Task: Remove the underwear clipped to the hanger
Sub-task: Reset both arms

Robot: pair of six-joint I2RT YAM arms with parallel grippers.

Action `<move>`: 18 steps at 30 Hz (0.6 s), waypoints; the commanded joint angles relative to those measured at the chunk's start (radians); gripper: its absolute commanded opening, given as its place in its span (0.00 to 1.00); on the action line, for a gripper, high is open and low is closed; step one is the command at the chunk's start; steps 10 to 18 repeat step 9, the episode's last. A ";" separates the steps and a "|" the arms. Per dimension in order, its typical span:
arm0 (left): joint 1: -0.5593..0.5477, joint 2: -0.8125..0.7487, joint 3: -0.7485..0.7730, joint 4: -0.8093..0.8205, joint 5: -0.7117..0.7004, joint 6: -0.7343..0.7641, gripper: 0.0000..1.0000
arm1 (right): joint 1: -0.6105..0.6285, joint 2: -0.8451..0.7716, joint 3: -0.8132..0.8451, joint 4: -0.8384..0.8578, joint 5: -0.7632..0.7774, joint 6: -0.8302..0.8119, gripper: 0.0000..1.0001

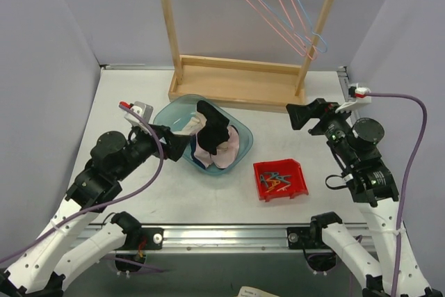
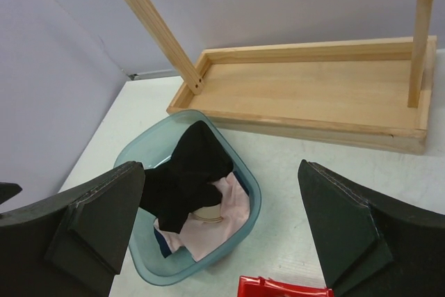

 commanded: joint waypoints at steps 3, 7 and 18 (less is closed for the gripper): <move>0.004 0.003 0.026 -0.048 -0.003 -0.021 0.94 | 0.005 -0.041 -0.018 0.052 -0.042 0.009 1.00; 0.004 0.005 0.016 -0.039 -0.011 -0.037 0.94 | 0.005 -0.060 -0.016 0.041 -0.033 0.000 1.00; 0.004 0.009 0.012 -0.028 -0.016 -0.046 0.94 | 0.005 -0.063 -0.013 0.035 -0.015 -0.003 1.00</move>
